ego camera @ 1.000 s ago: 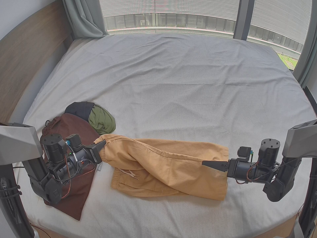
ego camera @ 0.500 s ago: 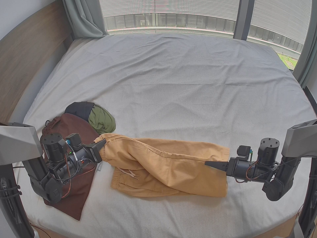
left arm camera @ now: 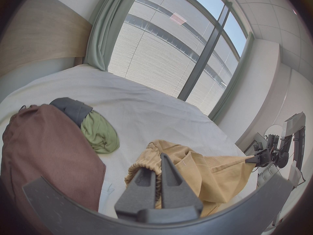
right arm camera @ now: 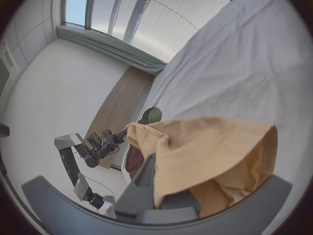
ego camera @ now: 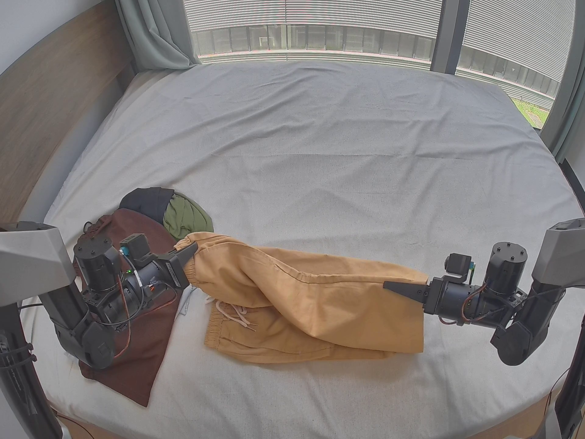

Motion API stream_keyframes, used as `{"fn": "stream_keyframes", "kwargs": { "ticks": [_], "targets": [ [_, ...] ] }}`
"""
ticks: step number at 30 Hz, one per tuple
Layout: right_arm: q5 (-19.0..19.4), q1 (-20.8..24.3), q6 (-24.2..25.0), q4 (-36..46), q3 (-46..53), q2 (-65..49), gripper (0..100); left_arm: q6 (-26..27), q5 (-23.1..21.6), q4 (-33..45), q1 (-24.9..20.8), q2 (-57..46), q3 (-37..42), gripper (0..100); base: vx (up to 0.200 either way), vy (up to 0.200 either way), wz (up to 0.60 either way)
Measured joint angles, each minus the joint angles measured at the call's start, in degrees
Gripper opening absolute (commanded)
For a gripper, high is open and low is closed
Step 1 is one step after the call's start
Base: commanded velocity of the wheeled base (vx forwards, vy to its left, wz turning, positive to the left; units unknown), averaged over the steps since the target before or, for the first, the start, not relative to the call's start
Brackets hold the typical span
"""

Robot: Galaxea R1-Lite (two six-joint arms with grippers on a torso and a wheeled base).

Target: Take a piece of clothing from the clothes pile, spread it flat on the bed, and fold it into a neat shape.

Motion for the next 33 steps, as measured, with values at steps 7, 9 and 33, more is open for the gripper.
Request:
{"fn": "stream_keyframes", "kwargs": {
  "ticks": [7,9,33],
  "targets": [
    [-0.02,0.18,-1.90,0.06,-0.13,-3.29,0,0.63,-5.83,0.00,-0.67,-2.86,-0.29,0,0.000,0.000,0.00],
    [-0.02,0.18,-1.93,0.11,-0.17,-4.28,0,1.24,-8.57,0.00,-0.61,-3.51,-0.20,0,0.000,0.000,0.00],
    [-0.06,0.29,-1.79,0.30,-0.05,-14.12,0,1.78,-18.75,0.02,-0.15,-12.82,0.80,0,0.000,0.000,0.00]
  ]
}}
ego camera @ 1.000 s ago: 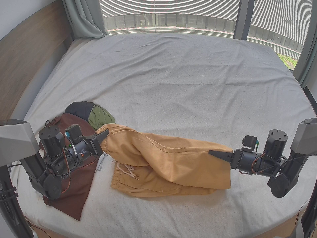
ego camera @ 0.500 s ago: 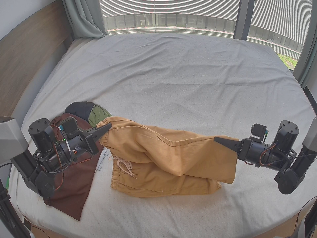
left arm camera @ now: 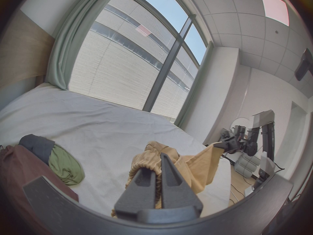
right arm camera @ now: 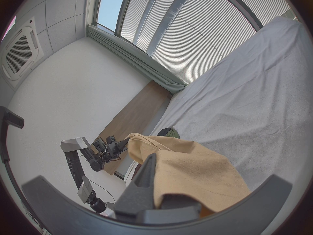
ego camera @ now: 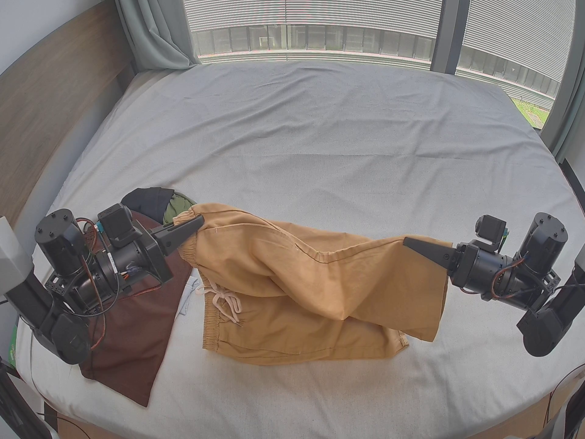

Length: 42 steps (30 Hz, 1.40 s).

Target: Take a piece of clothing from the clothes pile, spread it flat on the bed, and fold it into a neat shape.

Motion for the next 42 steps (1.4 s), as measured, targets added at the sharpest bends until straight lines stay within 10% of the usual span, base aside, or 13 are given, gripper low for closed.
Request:
{"fn": "stream_keyframes", "kwargs": {
  "ticks": [16,42],
  "targets": [
    [-0.05,-0.22,0.12,-0.11,-0.59,-1.55,0,0.04,-9.00,-0.02,4.04,-5.29,2.89,0,0.000,0.000,0.00],
    [0.00,-2.50,1.07,-0.11,-2.05,-3.17,0,-0.29,-9.39,0.00,7.53,-5.62,2.06,0,0.000,0.000,0.00]
  ]
}}
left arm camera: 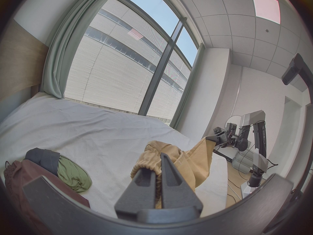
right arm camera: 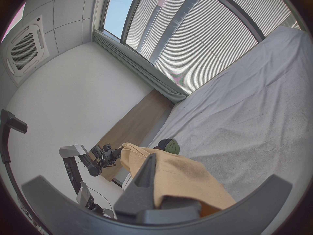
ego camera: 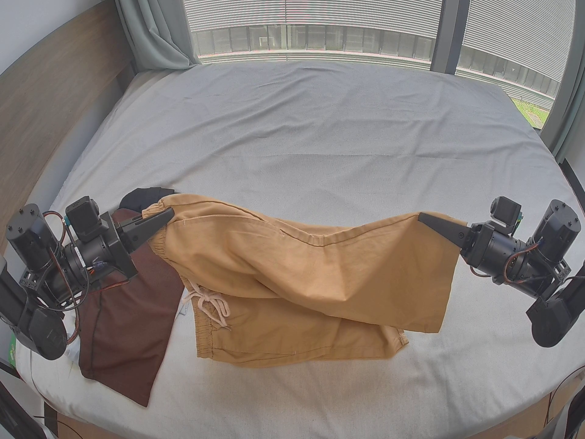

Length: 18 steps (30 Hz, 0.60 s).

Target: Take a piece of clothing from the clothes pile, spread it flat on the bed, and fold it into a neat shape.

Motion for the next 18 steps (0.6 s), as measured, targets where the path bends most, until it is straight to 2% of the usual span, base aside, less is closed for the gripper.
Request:
{"fn": "stream_keyframes", "kwargs": {
  "ticks": [18],
  "targets": [
    [0.30,-2.93,-0.02,0.09,-0.79,-0.78,0,-0.38,0.35,0.00,0.57,1.71,-1.01,0,0.000,0.000,0.00]
  ]
}}
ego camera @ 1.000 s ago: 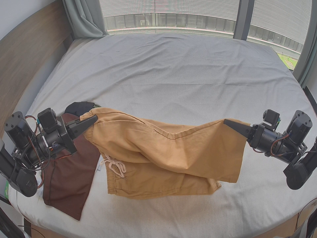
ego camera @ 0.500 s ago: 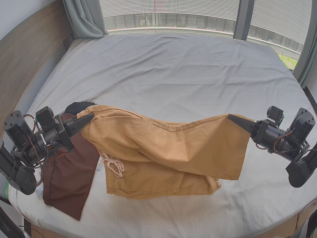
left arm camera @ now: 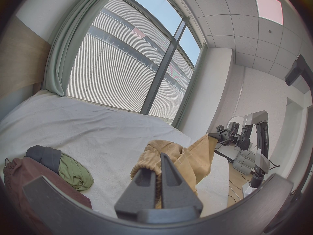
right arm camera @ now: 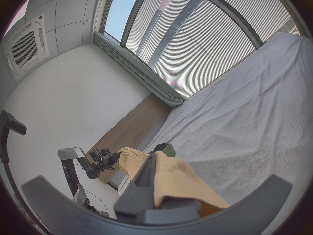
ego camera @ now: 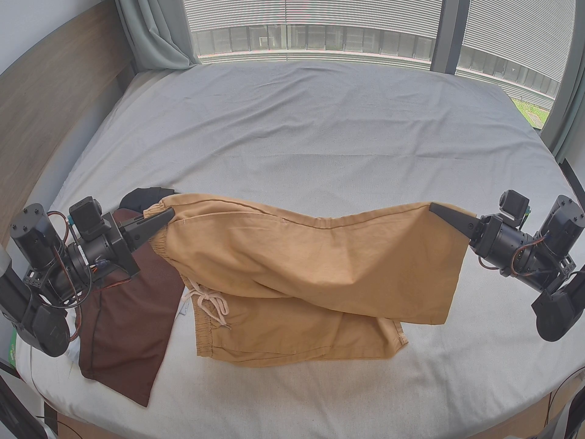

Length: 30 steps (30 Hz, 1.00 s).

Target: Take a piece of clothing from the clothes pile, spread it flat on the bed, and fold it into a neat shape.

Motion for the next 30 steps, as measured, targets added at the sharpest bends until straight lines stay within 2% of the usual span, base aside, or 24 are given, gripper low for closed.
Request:
{"fn": "stream_keyframes", "kwargs": {
  "ticks": [8,30],
  "targets": [
    [0.00,-1.12,-0.06,0.00,-0.37,-0.07,0,0.10,0.33,-0.05,0.28,1.38,-0.99,0,0.000,0.000,0.00],
    [0.27,-4.63,-0.13,0.00,-1.35,-0.02,0,0.23,5.21,-0.02,1.46,5.10,-4.22,0,0.000,0.000,0.00]
  ]
}}
